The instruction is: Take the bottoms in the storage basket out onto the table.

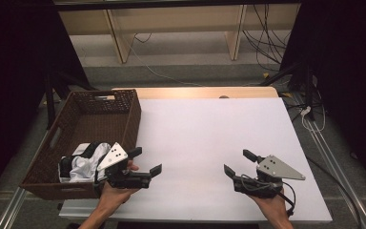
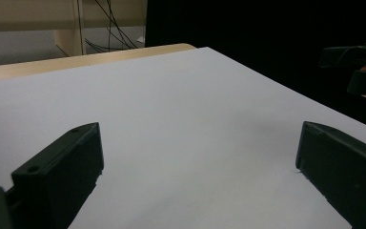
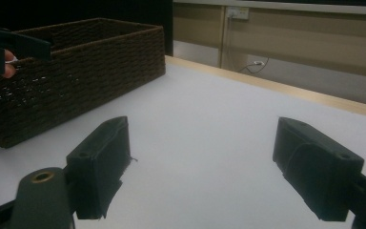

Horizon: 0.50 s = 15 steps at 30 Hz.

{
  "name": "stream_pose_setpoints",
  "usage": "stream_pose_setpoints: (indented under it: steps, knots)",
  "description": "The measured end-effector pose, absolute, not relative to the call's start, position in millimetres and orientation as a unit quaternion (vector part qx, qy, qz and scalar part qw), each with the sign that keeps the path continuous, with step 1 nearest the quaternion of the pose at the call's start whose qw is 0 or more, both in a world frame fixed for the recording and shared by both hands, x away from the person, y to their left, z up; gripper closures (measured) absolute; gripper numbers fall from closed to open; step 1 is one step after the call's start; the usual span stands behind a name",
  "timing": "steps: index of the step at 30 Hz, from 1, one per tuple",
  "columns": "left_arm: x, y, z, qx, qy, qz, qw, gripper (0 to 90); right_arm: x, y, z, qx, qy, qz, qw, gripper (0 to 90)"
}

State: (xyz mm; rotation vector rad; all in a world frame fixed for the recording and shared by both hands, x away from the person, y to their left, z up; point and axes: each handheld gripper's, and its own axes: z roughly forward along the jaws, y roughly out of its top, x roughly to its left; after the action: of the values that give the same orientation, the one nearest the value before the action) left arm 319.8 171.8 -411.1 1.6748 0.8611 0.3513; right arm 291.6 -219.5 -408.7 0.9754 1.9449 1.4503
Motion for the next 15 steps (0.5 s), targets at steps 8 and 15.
stream_pose_setpoints:
  steps: [8, 15]
  knots:
    - [318.7, 173.2, -407.7, 0.710, 0.368, 0.141, 0.583, 1.9, 291.8, -219.4, -408.8, 0.360, 0.718, 0.536, 0.261, 21.3]
    - [317.2, 174.4, -400.8, 0.708, 0.370, 0.136, 0.586, 1.9, 292.2, -219.8, -408.9, 0.362, 0.717, 0.535, 0.262, 21.5]
